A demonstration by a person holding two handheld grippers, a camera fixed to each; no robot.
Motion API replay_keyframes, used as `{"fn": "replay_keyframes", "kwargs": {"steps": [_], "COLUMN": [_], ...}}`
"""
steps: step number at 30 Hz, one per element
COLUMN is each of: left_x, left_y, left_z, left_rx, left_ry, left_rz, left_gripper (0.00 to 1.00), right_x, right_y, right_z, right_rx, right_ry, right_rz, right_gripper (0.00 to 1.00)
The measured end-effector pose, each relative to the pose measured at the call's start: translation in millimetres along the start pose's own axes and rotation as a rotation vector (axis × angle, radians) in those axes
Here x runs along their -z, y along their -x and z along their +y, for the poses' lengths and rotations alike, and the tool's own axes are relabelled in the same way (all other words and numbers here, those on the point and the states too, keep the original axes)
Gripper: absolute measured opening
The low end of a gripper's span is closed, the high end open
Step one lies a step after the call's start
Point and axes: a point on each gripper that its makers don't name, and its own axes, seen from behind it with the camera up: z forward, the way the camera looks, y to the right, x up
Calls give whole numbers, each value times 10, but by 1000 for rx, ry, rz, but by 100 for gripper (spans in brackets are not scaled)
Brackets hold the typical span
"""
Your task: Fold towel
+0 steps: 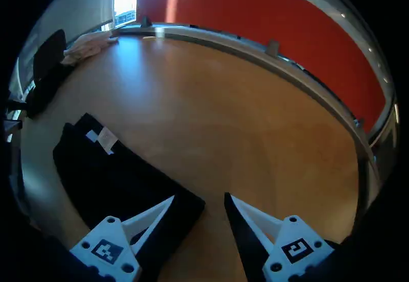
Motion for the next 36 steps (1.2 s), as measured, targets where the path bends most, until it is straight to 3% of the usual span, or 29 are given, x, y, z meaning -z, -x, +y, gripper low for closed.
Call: {"fn": "replay_keyframes", "kwargs": {"steps": [8,14,23,29,36], "left_x": [61,111,212,235,249], "left_y": [19,26,29,64,88], "left_z": [-45,-79,-148,-198,-210], "left_rx": [19,27,39,53,57], "left_ry": [-14,-24,-40,-49,-51], "left_rz": [6,12,26,27,27], "left_gripper": [94,94,94,94,94], "right_x": [46,7,-82,-119,-165], "right_y": [-29,-122,-260,-322,-347], "right_z": [-237,-566,-963,-1091,-1090], "right_rx": [28,76,173,192,194], "right_ry": [-41,-90,-125,-139,-136], "right_rz": [27,48,63,64,62], "right_gripper": [70,82,82,83,83]}}
